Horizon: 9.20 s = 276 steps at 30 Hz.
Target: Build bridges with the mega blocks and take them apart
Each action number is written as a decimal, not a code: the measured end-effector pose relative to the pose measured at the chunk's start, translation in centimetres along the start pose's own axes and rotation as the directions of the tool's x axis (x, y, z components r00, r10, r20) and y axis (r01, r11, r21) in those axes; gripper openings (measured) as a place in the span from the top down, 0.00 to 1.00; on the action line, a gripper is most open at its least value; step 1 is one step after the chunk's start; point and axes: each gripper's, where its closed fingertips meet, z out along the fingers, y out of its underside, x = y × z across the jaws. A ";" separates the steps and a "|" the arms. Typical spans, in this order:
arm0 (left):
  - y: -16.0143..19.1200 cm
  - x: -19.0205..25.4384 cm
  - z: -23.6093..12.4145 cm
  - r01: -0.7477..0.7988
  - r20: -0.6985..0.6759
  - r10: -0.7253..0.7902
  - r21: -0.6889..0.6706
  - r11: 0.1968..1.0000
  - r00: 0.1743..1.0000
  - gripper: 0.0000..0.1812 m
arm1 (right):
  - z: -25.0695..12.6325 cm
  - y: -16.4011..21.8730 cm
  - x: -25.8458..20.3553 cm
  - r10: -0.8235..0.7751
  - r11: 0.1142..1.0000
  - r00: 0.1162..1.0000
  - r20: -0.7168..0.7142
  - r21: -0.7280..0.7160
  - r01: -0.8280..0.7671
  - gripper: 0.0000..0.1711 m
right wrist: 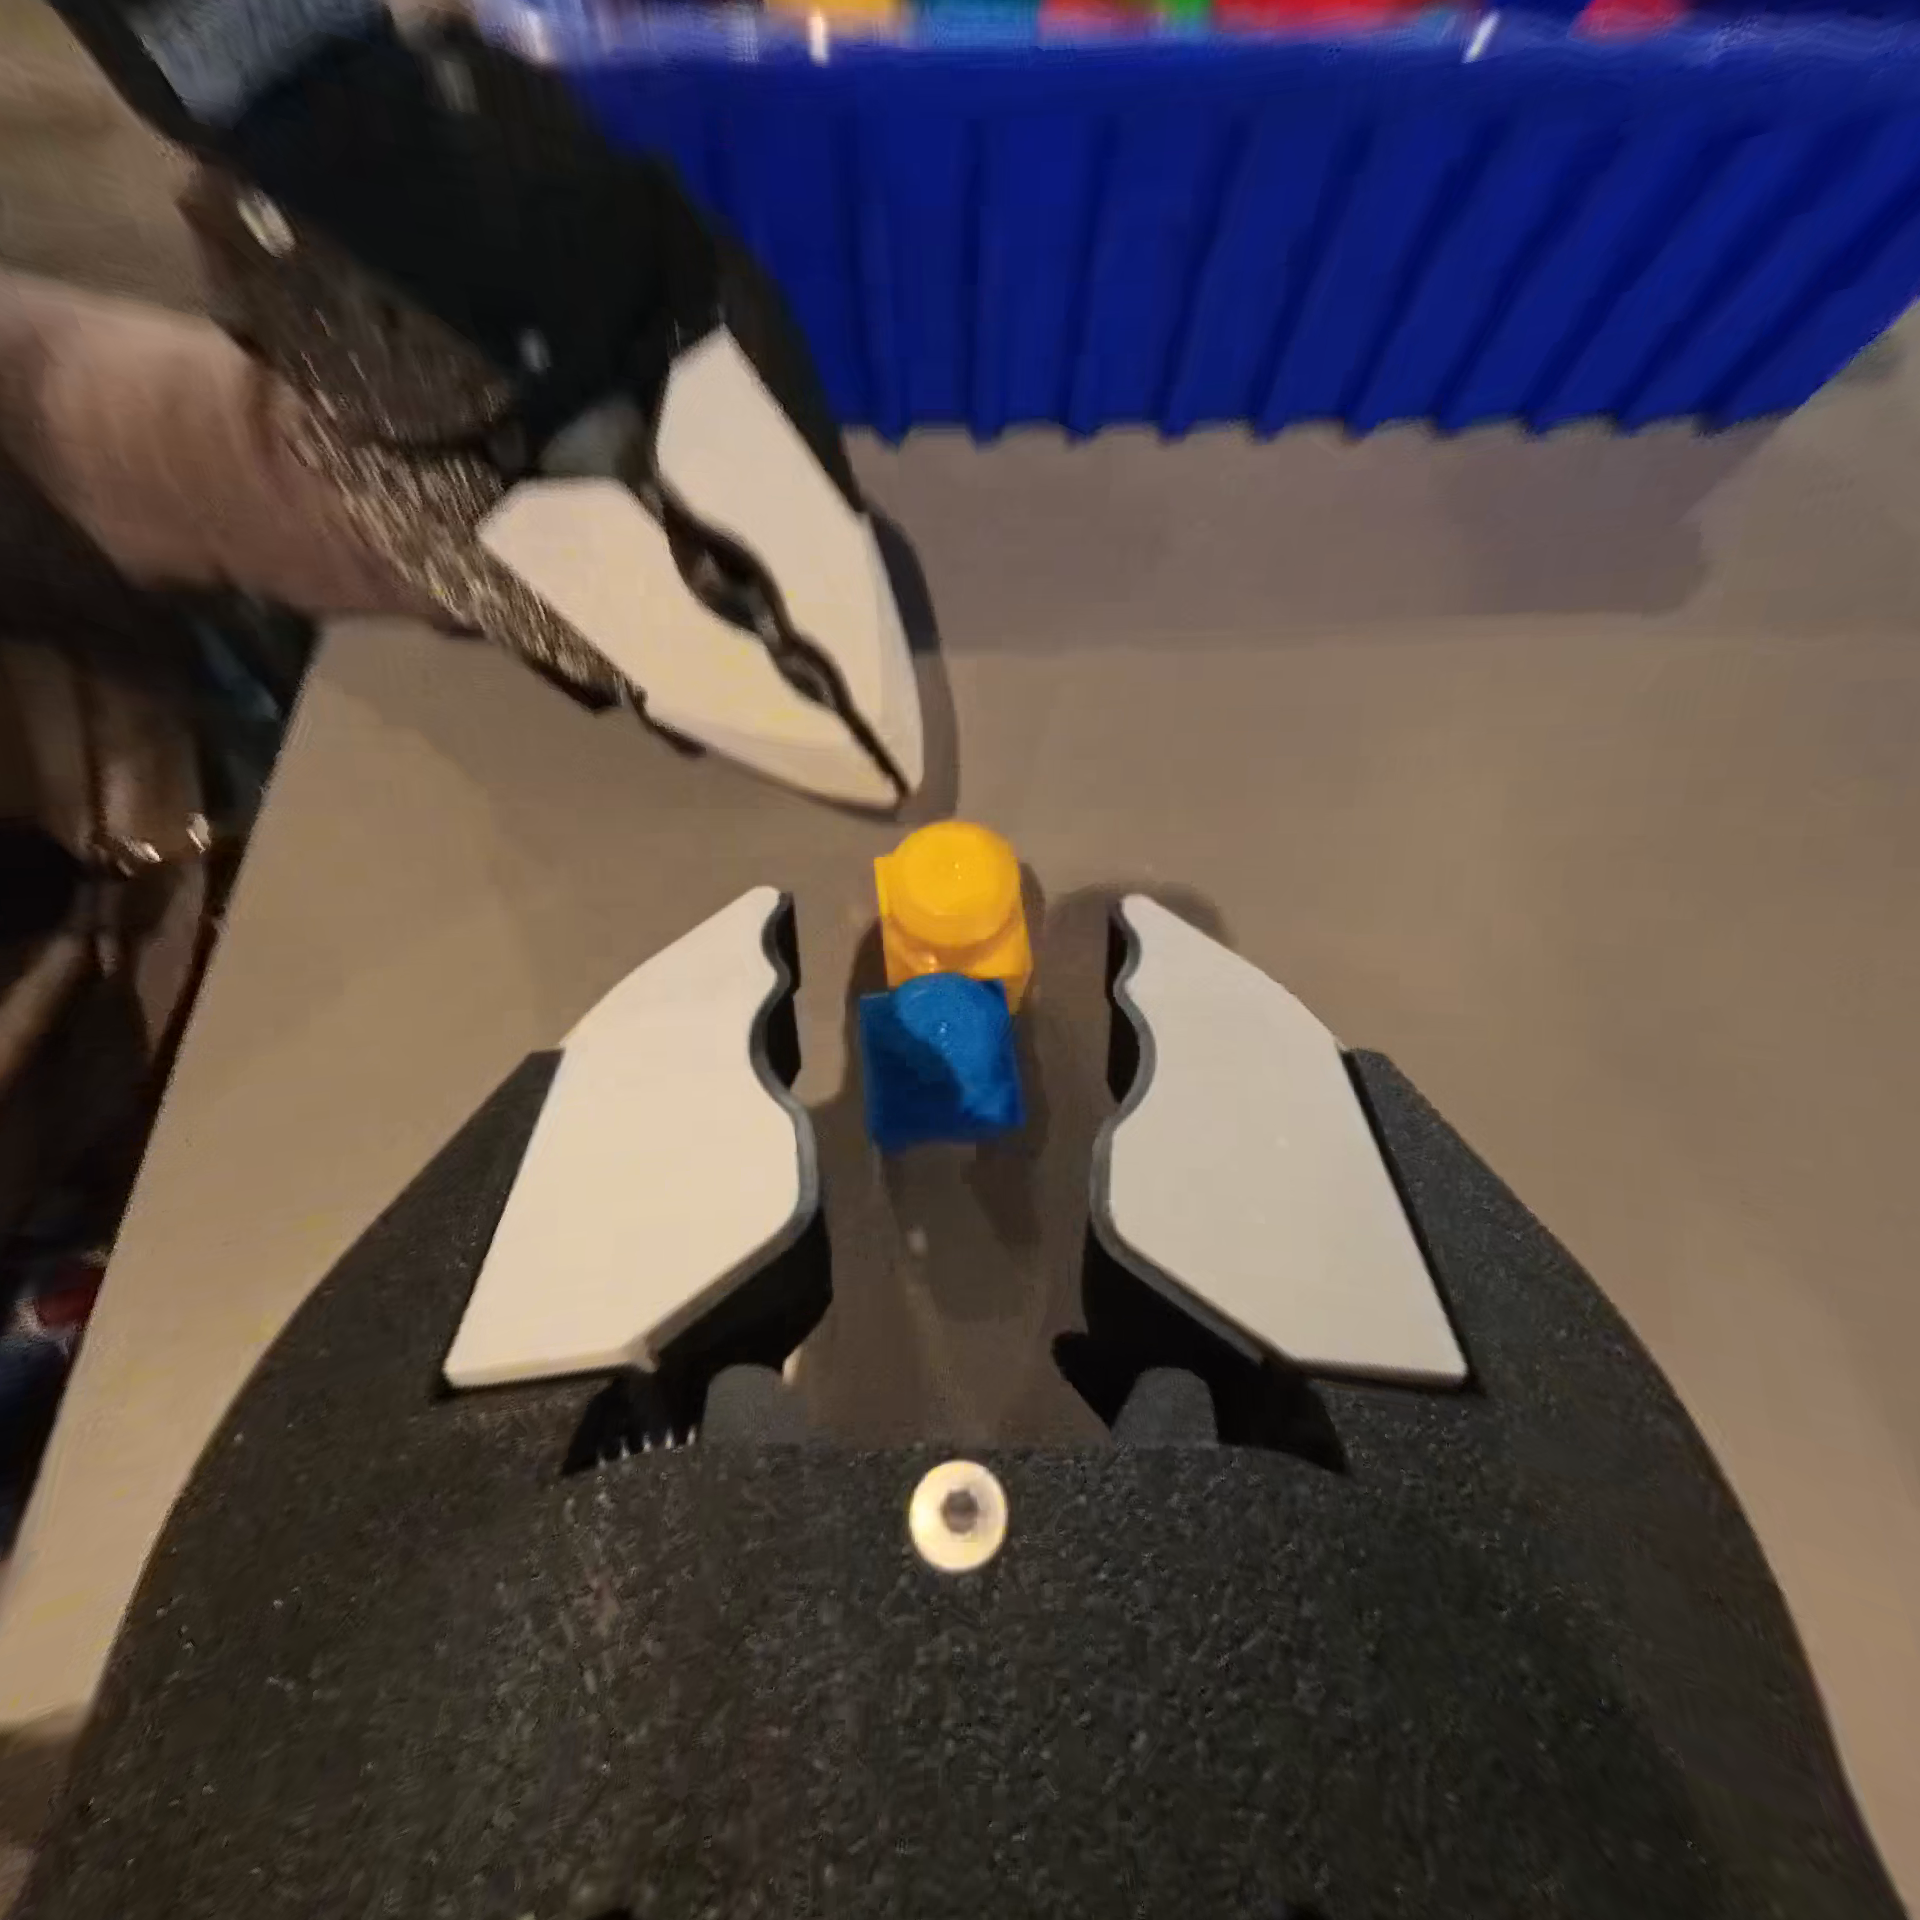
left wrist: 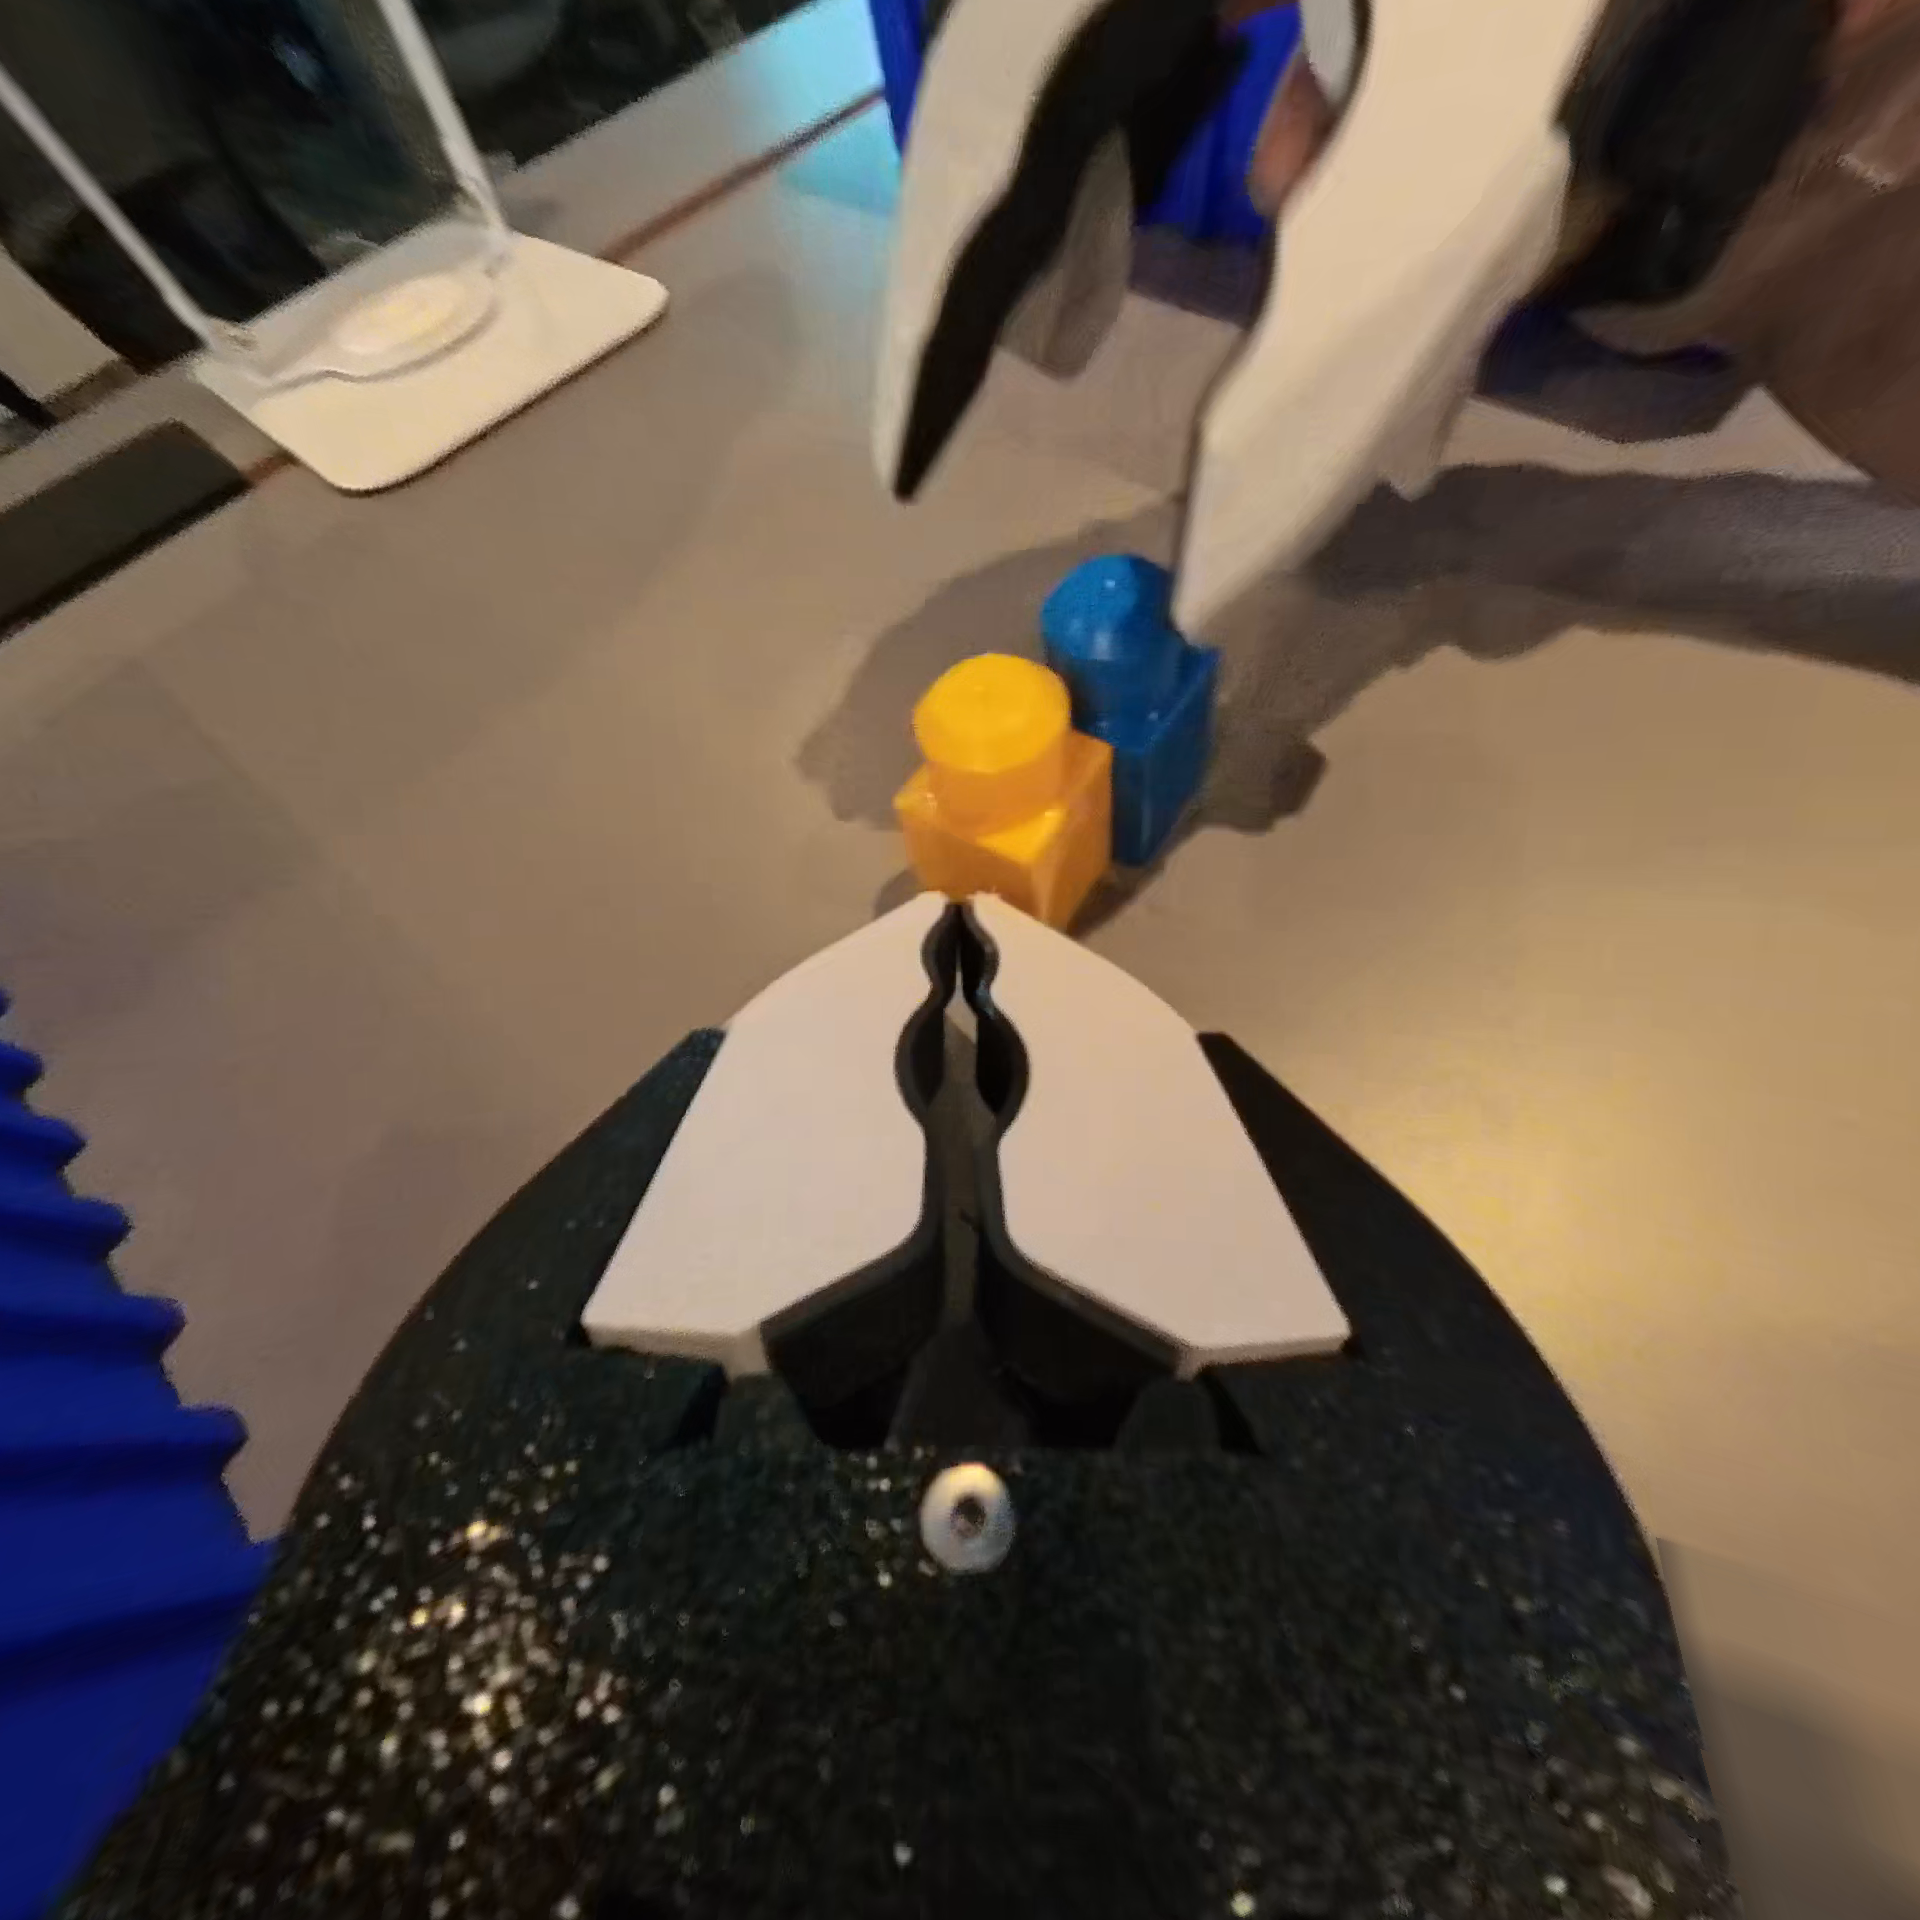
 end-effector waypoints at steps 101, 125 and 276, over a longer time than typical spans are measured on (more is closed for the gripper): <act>-7.7 0.2 -11.7 -0.683 0.489 0.545 0.155 0.714 0.681 0.79 | -3.2 -10.5 -8.9 0.301 0.818 0.695 0.653 -0.552 0.164 0.74; -8.9 3.3 -9.6 -0.646 0.405 0.524 0.269 0.714 0.749 0.78 | -4.6 -7.4 -7.8 0.356 0.850 0.719 0.597 -0.526 0.016 0.74; -2.8 5.4 -2.3 0.060 -0.311 0.011 0.217 0.974 0.950 0.77 | -0.9 -4.6 -7.0 -0.098 0.922 0.933 0.345 0.384 -0.045 0.80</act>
